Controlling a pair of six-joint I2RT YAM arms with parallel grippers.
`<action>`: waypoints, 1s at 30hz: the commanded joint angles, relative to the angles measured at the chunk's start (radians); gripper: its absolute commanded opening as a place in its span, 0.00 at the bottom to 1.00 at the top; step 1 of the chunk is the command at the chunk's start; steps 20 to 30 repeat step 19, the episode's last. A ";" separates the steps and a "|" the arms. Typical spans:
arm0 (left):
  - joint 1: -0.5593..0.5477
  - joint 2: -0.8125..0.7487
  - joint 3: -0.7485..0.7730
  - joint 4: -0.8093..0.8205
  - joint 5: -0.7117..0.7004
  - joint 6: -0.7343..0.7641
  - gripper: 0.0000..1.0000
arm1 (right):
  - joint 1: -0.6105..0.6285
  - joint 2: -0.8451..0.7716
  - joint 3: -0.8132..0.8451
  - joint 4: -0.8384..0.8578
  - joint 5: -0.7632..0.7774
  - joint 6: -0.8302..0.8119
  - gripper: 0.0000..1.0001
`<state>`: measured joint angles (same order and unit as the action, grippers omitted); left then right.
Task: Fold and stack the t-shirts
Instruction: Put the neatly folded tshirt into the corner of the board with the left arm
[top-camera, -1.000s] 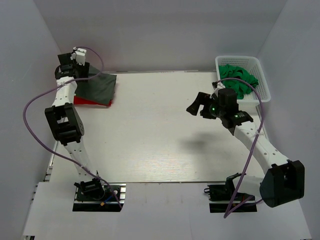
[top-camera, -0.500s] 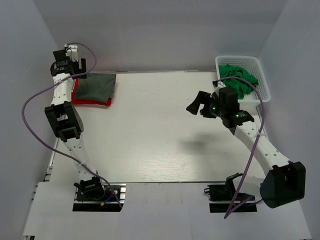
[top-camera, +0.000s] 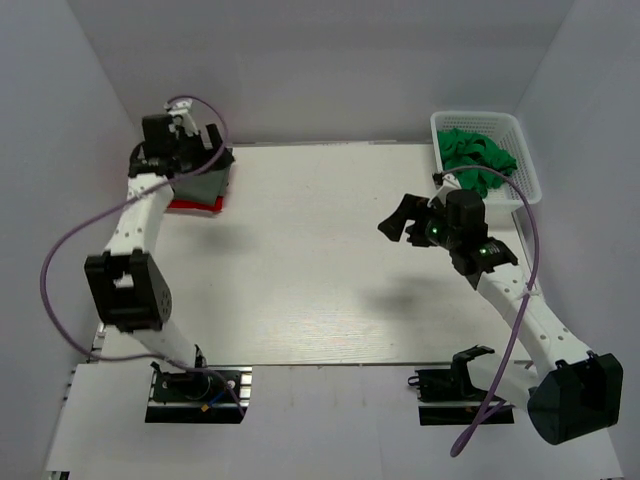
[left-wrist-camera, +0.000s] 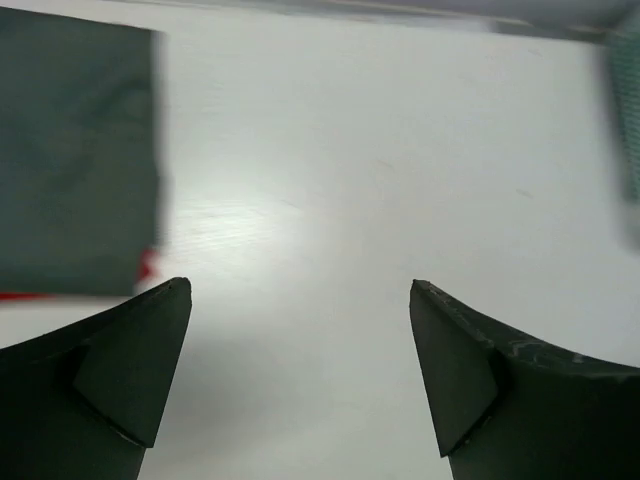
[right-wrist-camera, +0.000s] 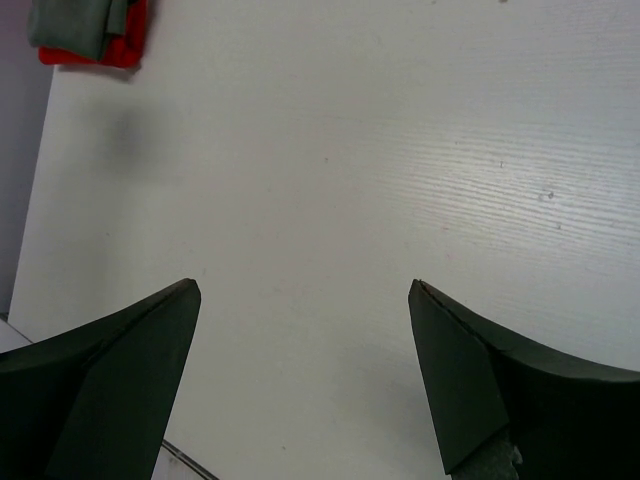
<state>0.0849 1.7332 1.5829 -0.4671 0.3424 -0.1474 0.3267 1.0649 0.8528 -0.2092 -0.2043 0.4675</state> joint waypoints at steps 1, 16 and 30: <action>-0.137 -0.231 -0.176 0.096 -0.015 -0.176 1.00 | -0.005 -0.029 -0.034 0.033 0.008 0.002 0.90; -0.588 -0.448 -0.535 0.099 -0.194 -0.293 1.00 | -0.006 -0.223 -0.276 0.152 -0.056 0.005 0.90; -0.617 -0.464 -0.569 0.156 -0.183 -0.293 1.00 | -0.005 -0.261 -0.296 0.182 -0.054 -0.019 0.90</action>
